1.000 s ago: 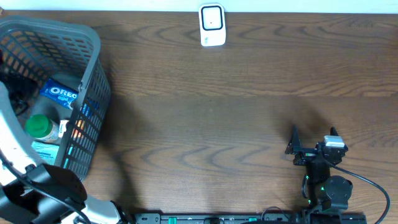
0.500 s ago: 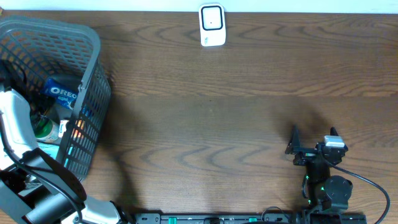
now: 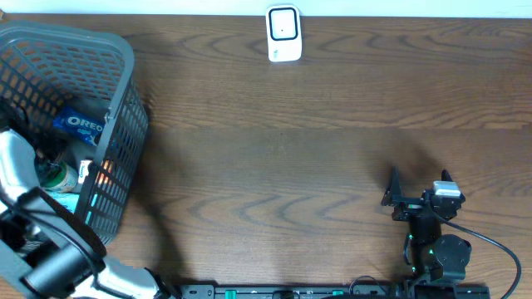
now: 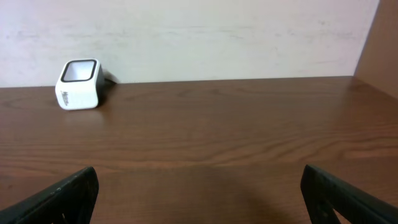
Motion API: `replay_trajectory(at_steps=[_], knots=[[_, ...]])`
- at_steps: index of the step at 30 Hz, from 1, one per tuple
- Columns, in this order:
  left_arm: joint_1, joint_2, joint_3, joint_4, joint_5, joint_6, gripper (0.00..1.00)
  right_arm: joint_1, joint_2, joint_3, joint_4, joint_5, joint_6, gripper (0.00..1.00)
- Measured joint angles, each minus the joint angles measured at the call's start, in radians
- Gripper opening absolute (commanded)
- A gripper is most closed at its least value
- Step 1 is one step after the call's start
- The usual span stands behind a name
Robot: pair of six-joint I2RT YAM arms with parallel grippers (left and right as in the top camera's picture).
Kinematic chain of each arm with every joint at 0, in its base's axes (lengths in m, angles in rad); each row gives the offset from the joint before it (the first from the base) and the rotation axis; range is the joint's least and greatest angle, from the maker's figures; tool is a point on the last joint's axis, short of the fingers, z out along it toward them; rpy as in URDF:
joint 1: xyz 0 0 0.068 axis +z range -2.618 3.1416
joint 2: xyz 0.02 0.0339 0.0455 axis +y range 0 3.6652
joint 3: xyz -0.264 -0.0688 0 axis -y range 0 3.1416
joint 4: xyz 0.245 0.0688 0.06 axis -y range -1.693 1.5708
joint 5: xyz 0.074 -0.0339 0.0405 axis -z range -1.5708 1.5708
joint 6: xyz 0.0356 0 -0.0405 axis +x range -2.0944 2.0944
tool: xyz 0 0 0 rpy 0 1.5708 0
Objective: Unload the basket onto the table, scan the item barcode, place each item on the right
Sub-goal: 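Reach the left gripper into the basket and grasp the green-capped jar, then lift the jar out with the left gripper and place it mid-table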
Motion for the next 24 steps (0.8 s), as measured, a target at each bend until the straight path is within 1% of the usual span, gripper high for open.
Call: replay_trajectory(at_steps=[7, 8, 9, 10, 13, 15, 20, 24], knots=[[0.000, 0.122, -0.004, 0.008, 0.015, 0.008, 0.98, 0.000, 0.000, 0.000, 0.000, 0.000, 0.000, 0.99], [-0.001, 0.121, -0.004, 0.010, 0.016, 0.009, 0.93, 0.000, 0.000, 0.000, 0.000, 0.000, 0.000, 0.99], [-0.001, 0.121, -0.004, 0.009, 0.017, 0.010, 0.85, 0.000, 0.000, 0.000, 0.000, 0.000, 0.000, 0.99], [-0.001, 0.121, -0.004, 0.010, 0.020, 0.013, 0.74, 0.000, 0.000, 0.000, 0.000, 0.000, 0.000, 0.99], [-0.001, 0.122, -0.004, 0.009, 0.027, 0.018, 0.68, 0.000, 0.000, 0.000, 0.000, 0.000, 0.000, 0.99], [-0.001, 0.122, -0.004, 0.008, 0.027, 0.023, 0.62, 0.000, 0.000, 0.000, 0.000, 0.000, 0.000, 0.99], [-0.001, 0.098, -0.003, -0.046, 0.031, 0.033, 0.61, 0.000, 0.000, 0.000, 0.000, 0.000, 0.000, 0.99], [-0.001, -0.027, -0.002, -0.076, 0.049, 0.033, 0.61, 0.000, 0.000, 0.000, 0.000, 0.000, 0.000, 0.99]])
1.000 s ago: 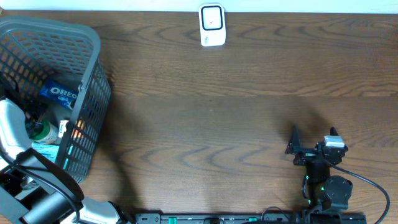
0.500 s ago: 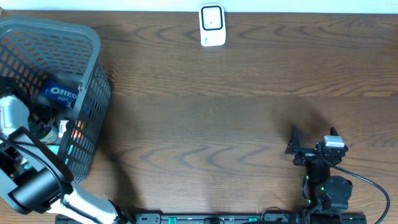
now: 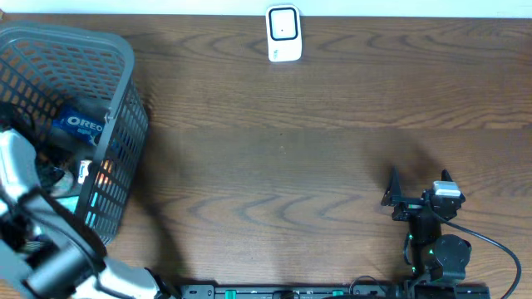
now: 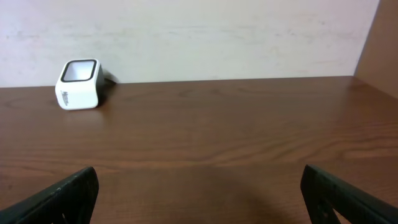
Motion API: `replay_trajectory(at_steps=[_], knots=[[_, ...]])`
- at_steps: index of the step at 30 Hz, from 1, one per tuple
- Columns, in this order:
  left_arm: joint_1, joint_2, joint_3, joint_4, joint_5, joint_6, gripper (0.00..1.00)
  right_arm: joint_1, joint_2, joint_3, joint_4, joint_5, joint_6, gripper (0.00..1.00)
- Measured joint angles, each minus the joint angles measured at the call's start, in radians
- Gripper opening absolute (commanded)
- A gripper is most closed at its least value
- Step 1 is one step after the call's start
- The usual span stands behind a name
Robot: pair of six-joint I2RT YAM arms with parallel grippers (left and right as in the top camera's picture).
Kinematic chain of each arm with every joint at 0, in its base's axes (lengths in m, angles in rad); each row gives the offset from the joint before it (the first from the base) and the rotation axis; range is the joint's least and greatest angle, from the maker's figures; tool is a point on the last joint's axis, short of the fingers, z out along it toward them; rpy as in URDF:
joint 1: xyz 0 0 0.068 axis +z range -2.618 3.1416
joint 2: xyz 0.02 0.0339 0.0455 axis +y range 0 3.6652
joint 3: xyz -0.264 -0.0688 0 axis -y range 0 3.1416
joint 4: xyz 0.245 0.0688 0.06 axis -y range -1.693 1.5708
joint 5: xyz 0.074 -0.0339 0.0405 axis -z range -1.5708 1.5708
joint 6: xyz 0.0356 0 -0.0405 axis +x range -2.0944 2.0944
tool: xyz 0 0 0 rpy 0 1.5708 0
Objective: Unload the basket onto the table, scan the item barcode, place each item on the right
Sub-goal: 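Lift the jar out with the left gripper and place it mid-table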
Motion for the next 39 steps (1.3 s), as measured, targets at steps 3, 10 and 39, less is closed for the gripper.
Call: replay_trajectory(at_steps=[3, 10, 39], knots=[[0.000, -0.201, 0.023, -0.002, 0.056, 0.000, 0.62, 0.000, 0.000, 0.000, 0.000, 0.000, 0.000, 0.99], [-0.056, -0.618, 0.071, 0.132, 0.290, -0.002, 0.62, 0.000, 0.000, 0.000, 0.000, 0.000, 0.000, 0.99], [-1.289, 0.179, 0.079, 0.165, 0.293, 0.422, 0.63, 0.000, 0.000, 0.000, 0.000, 0.000, 0.000, 0.99]])
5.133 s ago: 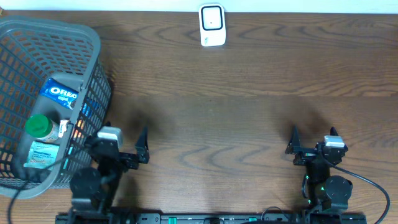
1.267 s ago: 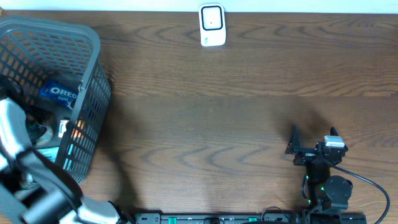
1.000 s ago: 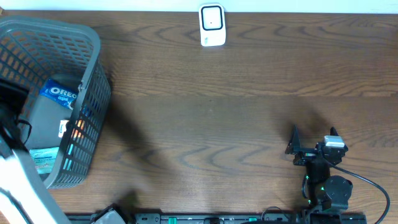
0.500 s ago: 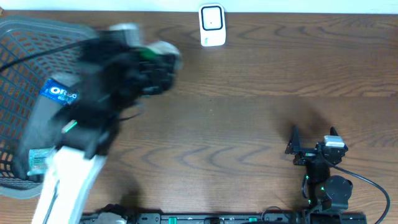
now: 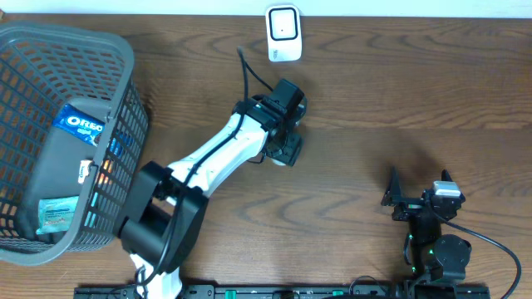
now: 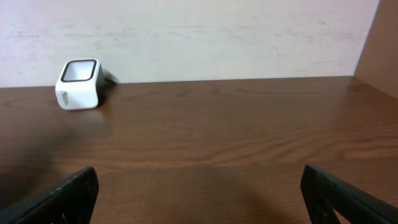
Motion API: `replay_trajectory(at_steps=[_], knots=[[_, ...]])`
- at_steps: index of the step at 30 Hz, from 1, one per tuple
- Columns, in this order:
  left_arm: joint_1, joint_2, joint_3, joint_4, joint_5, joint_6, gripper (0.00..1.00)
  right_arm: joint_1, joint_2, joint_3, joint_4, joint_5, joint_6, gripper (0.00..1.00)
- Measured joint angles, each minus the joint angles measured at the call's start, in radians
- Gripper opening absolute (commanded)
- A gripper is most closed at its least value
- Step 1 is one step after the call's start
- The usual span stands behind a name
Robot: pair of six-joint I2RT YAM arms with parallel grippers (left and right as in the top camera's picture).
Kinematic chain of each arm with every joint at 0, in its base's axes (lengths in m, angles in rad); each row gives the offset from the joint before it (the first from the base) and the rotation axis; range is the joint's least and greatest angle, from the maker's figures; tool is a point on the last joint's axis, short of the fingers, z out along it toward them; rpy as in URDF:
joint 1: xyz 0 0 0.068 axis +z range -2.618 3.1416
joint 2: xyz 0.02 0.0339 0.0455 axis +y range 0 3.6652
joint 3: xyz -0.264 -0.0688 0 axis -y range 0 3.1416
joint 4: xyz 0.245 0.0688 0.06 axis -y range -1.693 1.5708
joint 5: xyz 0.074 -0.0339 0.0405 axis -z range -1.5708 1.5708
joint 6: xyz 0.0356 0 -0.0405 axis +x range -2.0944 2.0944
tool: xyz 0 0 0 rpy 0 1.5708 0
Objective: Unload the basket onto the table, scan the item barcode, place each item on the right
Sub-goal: 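Lift the jar out with the left gripper and place it mid-table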
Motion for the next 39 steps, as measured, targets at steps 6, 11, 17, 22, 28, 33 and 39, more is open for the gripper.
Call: replay_trajectory(at_steps=[6, 11, 17, 22, 28, 33, 39], knots=[[0.000, 0.028, 0.000, -0.010, -0.002, 0.174, 0.74, 0.000, 0.000, 0.000, 0.000, 0.000, 0.000, 0.99], [0.000, 0.028, 0.000, -0.011, -0.001, 0.286, 0.75, 0.000, 0.000, 0.000, 0.000, 0.000, 0.000, 0.99], [0.000, 0.028, 0.000, -0.044, -0.036, 0.329, 0.86, 0.000, 0.000, 0.000, 0.000, 0.000, 0.000, 0.99], [0.000, 0.018, 0.015, -0.080, -0.081, 0.336, 0.95, 0.000, 0.000, 0.000, 0.000, 0.000, 0.000, 0.99], [0.000, -0.153, 0.200, -0.283, -0.109, 0.329, 0.98, 0.000, 0.000, 0.000, 0.000, 0.000, 0.000, 0.99], [0.022, -0.438, 0.332, -0.352, -0.285, 0.205, 0.98, 0.000, 0.000, 0.000, 0.000, 0.000, 0.000, 0.99], [0.317, -0.717, 0.357, -0.382, -0.539, -0.172, 0.98, 0.000, 0.000, 0.000, 0.000, 0.001, 0.000, 0.99]])
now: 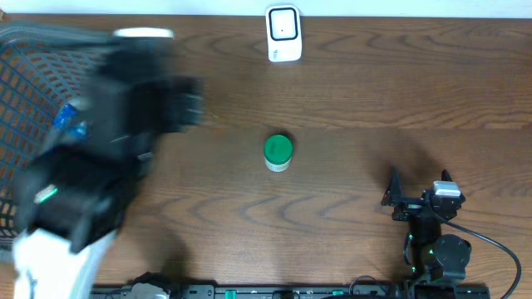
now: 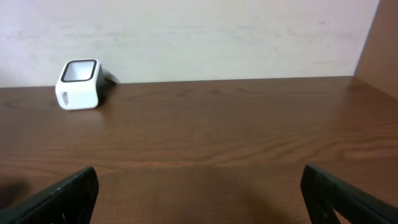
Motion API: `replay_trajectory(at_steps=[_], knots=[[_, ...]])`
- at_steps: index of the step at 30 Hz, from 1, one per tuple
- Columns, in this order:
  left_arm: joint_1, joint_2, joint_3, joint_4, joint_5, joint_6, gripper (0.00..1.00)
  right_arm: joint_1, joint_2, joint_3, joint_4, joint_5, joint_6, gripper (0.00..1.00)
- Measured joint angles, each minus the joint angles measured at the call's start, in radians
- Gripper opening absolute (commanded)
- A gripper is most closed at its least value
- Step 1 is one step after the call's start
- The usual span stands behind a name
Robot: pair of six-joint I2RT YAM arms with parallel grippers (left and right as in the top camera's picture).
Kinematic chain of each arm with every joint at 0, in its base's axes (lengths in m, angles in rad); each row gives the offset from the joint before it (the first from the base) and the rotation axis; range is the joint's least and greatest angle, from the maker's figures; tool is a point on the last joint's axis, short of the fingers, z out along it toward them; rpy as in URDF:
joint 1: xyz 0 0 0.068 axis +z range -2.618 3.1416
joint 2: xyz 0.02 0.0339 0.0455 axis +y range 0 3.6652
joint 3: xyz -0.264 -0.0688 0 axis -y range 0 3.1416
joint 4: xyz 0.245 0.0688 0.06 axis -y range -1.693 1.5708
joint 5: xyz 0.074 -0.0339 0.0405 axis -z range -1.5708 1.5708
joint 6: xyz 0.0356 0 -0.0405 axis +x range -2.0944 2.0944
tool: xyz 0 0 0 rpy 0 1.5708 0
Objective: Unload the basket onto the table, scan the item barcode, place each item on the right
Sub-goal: 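Lift the jar out with the left gripper and place it mid-table, then reach the left gripper into the basket and grasp the Kleenex pack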
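A small jar with a green lid [image 1: 278, 152] stands alone on the wooden table, a little in front of the white barcode scanner [image 1: 283, 34], which also shows at the far left in the right wrist view as the scanner [image 2: 79, 84]. My left arm [image 1: 108, 158] is a large dark blur over the left side, well apart from the jar; its gripper cannot be made out. My right gripper [image 1: 420, 177] rests at the front right, open and empty, its fingertips [image 2: 74, 190] wide apart over bare wood.
The grey mesh basket [image 1: 25, 46] stands at the far left, mostly covered by the blurred left arm; a blue Oreo packet [image 1: 71, 120] peeks out inside it. A wall runs behind the scanner. The table's right edge meets a brown side panel [image 2: 379, 50].
My left gripper was down at the table's middle on the jar. Now the jar stands free there and the left arm is a blur back over the basket side. The right arm has not moved.
My left arm was first reaching into the basket, among the green-lidded jar and Oreo packet, and was still there a moment later. Then it was stretched out to the table's middle below the scanner. Now the jar stands there alone and the arm is off to the left.
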Motion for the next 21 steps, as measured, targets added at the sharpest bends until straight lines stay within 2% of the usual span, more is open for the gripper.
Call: replay_trajectory(at_steps=[2, 4, 9, 15, 21], knots=[[0.186, -0.047, -0.002, -0.014, -0.033, -0.138, 0.98, 0.000, 0.000, 0.000, 0.000, -0.001, 0.000, 0.99], [0.329, -0.068, -0.004, -0.015, -0.058, -0.226, 0.98, 0.000, 0.000, 0.000, 0.000, -0.001, 0.000, 0.99], [0.523, -0.042, -0.065, -0.019, -0.068, -0.309, 0.98, 0.000, 0.000, 0.000, 0.000, -0.001, 0.000, 0.99], [0.632, 0.153, -0.146, -0.019, -0.046, -0.442, 0.98, 0.000, 0.000, 0.000, -0.001, -0.001, 0.000, 0.99], [0.649, 0.375, -0.159, -0.071, 0.023, -0.582, 0.98, 0.000, 0.000, 0.000, 0.000, -0.001, 0.000, 0.99]])
